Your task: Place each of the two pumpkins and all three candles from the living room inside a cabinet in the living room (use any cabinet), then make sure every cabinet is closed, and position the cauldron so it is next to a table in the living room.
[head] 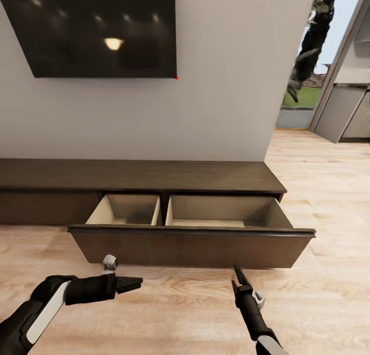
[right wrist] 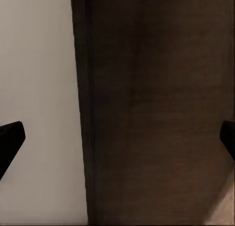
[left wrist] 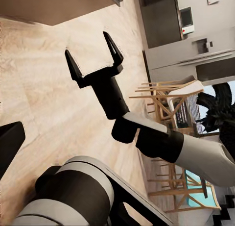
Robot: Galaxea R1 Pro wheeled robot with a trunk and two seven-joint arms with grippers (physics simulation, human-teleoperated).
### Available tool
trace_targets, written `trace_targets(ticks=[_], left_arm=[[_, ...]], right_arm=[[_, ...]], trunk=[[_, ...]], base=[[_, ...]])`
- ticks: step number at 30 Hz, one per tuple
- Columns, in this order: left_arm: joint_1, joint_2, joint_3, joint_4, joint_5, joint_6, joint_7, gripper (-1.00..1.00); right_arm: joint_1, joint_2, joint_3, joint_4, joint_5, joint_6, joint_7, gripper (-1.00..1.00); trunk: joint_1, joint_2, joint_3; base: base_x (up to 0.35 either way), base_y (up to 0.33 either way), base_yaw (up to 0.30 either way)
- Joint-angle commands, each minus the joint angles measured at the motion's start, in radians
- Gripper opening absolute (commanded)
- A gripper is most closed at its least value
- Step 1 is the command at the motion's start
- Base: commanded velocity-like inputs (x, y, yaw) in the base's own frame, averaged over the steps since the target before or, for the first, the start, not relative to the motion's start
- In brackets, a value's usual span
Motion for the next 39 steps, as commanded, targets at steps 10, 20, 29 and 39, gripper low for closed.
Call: trace_targets(ticks=[10,20,29,39], left_arm=[[-0.001,-0.003,0.011,-0.004,-0.049,0.003,0.117,1.0],[-0.001,-0.037,0.005,-0.012,-0.05,0.004,0.31,1.0],[-0.002,-0.058,-0.001,-0.004,-0.051,0.006,0.326,1.0],[-0.002,-0.058,-0.034,0.001,-0.048,0.011,0.325,1.0]], right_arm=[[0.004,-0.071,0.138,0.295,-0.006,0.16,0.021,1.0],[0.004,-0.127,0.145,0.343,0.146,0.394,0.008,1.0],[0.004,-0.137,0.135,0.344,0.146,0.403,0.025,1.0],[0.003,-0.135,0.133,0.343,0.143,0.408,0.027,1.0]], trunk=[[-0.001,0.0,0.003],[-0.006,0.002,0.042],[-0.037,0.058,0.071],[-0.075,0.128,0.102]], base=[[-0.036,0.0,0.0],[0.0,0.0,0.0],[0.0,0.0,0.0],[0.0,0.0,0.0]])
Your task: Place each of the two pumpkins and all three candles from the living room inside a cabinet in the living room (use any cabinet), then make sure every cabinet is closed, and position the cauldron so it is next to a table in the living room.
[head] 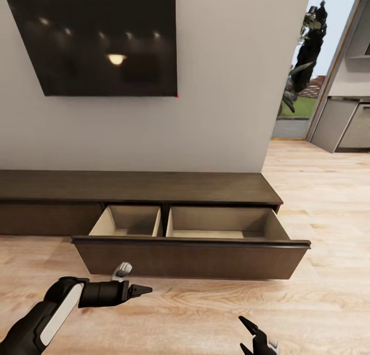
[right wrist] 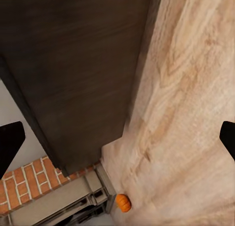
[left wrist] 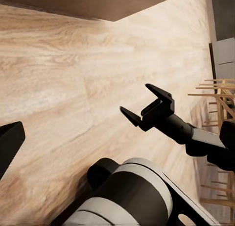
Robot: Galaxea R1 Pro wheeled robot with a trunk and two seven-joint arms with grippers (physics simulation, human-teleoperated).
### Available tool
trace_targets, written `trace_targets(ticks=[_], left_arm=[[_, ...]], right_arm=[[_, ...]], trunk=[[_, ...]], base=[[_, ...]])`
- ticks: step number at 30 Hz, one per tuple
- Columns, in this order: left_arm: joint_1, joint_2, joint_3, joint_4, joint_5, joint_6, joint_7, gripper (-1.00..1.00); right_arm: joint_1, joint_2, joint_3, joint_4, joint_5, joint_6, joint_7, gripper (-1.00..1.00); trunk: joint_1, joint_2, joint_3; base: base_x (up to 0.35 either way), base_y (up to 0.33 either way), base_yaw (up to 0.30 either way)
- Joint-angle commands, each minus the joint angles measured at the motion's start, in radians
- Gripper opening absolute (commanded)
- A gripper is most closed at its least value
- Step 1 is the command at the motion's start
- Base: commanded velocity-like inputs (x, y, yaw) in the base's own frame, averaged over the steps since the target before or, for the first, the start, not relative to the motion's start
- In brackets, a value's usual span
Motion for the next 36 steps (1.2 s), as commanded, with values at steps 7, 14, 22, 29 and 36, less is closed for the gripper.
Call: trace_targets(ticks=[7,14,22,29,36], left_arm=[[-0.001,0.001,-0.044,0.0,0.007,0.004,-0.003,1.0],[-0.001,0.001,-0.046,0.0,0.009,0.004,-0.003,1.0],[-0.002,0.008,-0.044,0.0,0.01,0.004,-0.004,1.0],[-0.002,0.008,-0.043,0.0,0.01,0.004,-0.004,1.0],[-0.002,0.009,-0.043,0.0,0.01,0.004,-0.004,1.0]], right_arm=[[0.0,0.0,0.008,0.001,-0.008,0.011,-0.011,1.0],[0.0,-0.002,0.008,0.002,-0.008,0.0,0.005,1.0],[0.0,-0.004,0.008,0.001,-0.008,0.003,0.004,1.0],[-0.001,-0.007,0.009,0.001,-0.008,0.001,0.004,1.0],[-0.001,-0.007,0.009,0.001,-0.008,-0.005,0.009,1.0]], trunk=[[-0.027,0.049,0.021],[-0.054,0.098,0.043],[-0.085,0.154,0.068],[-0.111,0.203,0.09],[-0.138,0.252,0.112]], base=[[0.0,0.0,0.0],[0.0,0.0,0.0],[0.0,0.0,0.0],[0.0,0.0,0.0],[0.0,0.0,0.0]])
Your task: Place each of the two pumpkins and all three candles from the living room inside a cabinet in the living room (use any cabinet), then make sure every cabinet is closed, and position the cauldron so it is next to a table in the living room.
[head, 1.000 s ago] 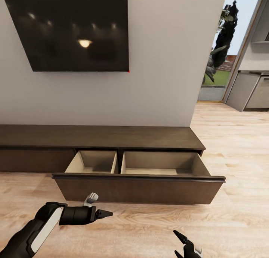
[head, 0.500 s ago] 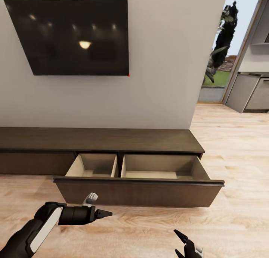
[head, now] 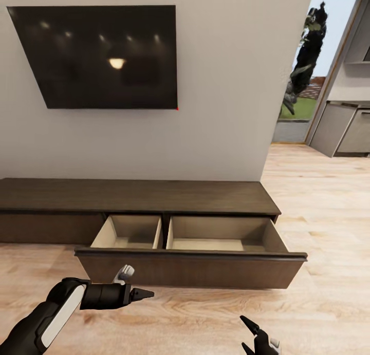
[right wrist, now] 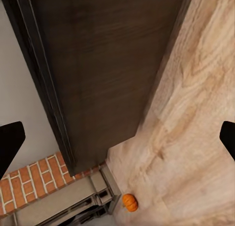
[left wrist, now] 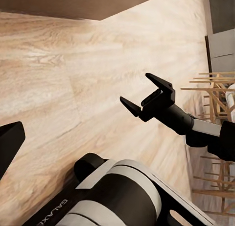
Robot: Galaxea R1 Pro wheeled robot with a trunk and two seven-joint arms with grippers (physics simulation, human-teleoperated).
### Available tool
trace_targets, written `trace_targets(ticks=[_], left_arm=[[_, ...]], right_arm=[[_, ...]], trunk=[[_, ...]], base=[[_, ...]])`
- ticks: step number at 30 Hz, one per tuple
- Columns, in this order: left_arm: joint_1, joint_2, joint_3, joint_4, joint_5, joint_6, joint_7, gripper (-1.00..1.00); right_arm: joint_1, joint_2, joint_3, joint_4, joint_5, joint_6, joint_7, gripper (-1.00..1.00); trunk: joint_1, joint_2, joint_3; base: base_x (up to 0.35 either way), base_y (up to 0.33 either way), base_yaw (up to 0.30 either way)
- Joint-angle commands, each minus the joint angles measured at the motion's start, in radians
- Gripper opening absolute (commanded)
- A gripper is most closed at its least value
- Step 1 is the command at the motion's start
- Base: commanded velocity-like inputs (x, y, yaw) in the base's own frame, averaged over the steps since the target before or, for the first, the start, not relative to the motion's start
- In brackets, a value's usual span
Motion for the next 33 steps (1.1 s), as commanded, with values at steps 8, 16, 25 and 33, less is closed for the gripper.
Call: trace_targets(ticks=[8,16,25,33], left_arm=[[-0.001,0.0,-0.001,0.0,-0.004,0.003,-0.001,1.0],[-0.003,-0.001,0.002,0.046,-0.024,0.0,0.046,1.0],[-0.006,-0.008,0.01,0.14,-0.031,-0.008,0.289,1.0],[-0.005,-0.008,0.012,0.236,-0.037,-0.024,0.464,1.0]], right_arm=[[-0.001,-0.001,0.014,0.0,-0.004,0.025,-0.131,1.0],[-0.001,-0.036,0.014,-0.015,-0.001,0.107,-0.467,1.0],[-0.001,-0.045,0.017,-0.016,0.003,0.103,-0.504,1.0],[-0.001,-0.052,0.024,-0.016,0.005,0.087,-0.504,1.0]], trunk=[[-0.031,0.056,0.024],[-0.062,0.112,0.049],[-0.096,0.175,0.078],[-0.127,0.231,0.103]], base=[[0.0,0.0,0.0],[0.0,0.0,0.0],[0.0,0.0,0.0],[0.0,0.0,0.0]])
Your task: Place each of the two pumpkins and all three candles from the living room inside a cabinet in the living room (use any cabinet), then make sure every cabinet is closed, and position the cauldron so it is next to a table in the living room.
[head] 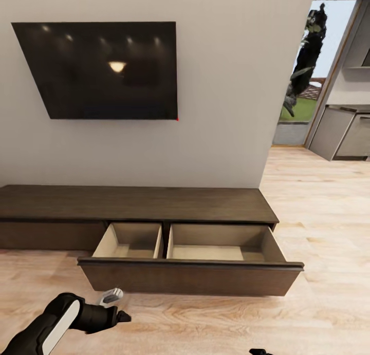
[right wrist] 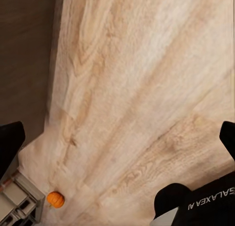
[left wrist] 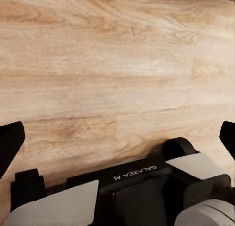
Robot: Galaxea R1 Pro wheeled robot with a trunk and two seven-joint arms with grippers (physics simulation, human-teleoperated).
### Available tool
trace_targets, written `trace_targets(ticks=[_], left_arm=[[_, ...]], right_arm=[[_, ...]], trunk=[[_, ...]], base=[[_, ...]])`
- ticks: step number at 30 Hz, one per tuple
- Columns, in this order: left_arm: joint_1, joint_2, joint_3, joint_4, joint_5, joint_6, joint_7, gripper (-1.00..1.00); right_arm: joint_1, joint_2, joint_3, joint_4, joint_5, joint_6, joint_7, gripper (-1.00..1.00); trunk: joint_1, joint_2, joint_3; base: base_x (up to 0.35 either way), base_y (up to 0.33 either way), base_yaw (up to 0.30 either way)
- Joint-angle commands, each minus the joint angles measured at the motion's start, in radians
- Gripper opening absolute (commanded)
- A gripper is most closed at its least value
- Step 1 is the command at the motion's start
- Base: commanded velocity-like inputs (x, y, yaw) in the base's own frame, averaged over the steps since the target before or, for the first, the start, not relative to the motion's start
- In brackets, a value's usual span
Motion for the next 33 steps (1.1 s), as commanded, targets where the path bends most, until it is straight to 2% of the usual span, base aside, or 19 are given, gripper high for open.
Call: trace_targets(ticks=[1,4,6,9,12,14,17,19,20,22,28,31,33], left_arm=[[-0.001,0.0,-0.002,0.011,-0.006,-0.006,0.006,1.0],[-0.001,-0.006,-0.007,0.088,-0.008,-0.089,0.076,1.0],[-0.001,-0.028,-0.01,0.164,-0.009,-0.176,0.125,1.0],[-0.001,-0.041,-0.012,0.21,-0.011,-0.224,0.151,1.0],[-0.001,-0.044,-0.013,0.228,-0.013,-0.258,0.163,1.0],[-0.001,-0.045,-0.015,0.256,-0.015,-0.307,0.187,1.0],[-0.001,-0.046,-0.012,0.325,-0.019,-0.379,0.241,1.0],[-0.001,-0.047,-0.012,0.351,-0.021,-0.402,0.258,1.0],[-0.001,-0.048,-0.011,0.362,-0.021,-0.41,0.264,1.0],[-0.001,-0.051,-0.012,0.368,-0.022,-0.415,0.268,1.0],[-0.001,-0.056,-0.013,0.372,-0.021,-0.457,0.292,1.0],[-0.001,-0.057,-0.013,0.373,-0.019,-0.471,0.297,1.0],[-0.001,-0.057,-0.014,0.373,-0.02,-0.474,0.299,1.0]], right_arm=[[-0.001,-0.001,0.009,0.001,-0.007,0.003,0.003,1.0],[-0.001,-0.005,0.008,0.001,-0.008,0.001,0.002,1.0],[-0.001,-0.011,0.008,0.001,-0.008,0.0,0.0,1.0],[-0.001,-0.031,0.004,0.002,-0.014,-0.006,0.001,1.0],[-0.001,-0.036,0.003,0.006,-0.015,-0.013,-0.002,1.0],[-0.001,-0.034,0.006,0.006,-0.011,-0.029,-0.028,1.0],[0.0,-0.033,0.012,0.0,-0.002,-0.055,-0.14,1.0],[0.0,-0.033,0.038,-0.015,0.03,-0.087,-0.209,1.0],[-0.001,-0.032,0.072,-0.032,0.065,-0.121,-0.237,1.0],[0.0,-0.031,0.106,-0.047,0.101,-0.161,-0.255,1.0],[-0.001,-0.033,0.128,-0.056,0.122,-0.214,-0.269,1.0],[0.0,-0.03,0.136,-0.056,0.127,-0.295,-0.276,1.0],[-0.001,-0.029,0.169,-0.055,0.156,-0.368,-0.328,1.0]], trunk=[[-0.004,0.007,0.002],[-0.016,0.028,0.012],[-0.023,0.042,0.018],[-0.035,0.063,0.027],[-0.046,0.084,0.037],[-0.054,0.098,0.043],[-0.065,0.119,0.052],[-0.073,0.133,0.059],[-0.077,0.14,0.062],[-0.085,0.154,0.068],[-0.108,0.196,0.087],[-0.119,0.217,0.096],[-0.127,0.231,0.103]], base=[[0.0,0.0,0.0],[0.0,0.0,0.0],[0.0,0.0,0.0],[0.0,0.0,0.0],[0.0,0.0,0.0],[0.0,0.0,0.0],[0.0,0.0,0.0],[0.0,0.0,0.0],[0.0,0.0,0.0],[0.0,0.0,0.0],[0.0,0.0,0.0],[0.0,0.0,0.0],[0.0,0.0,0.0]])
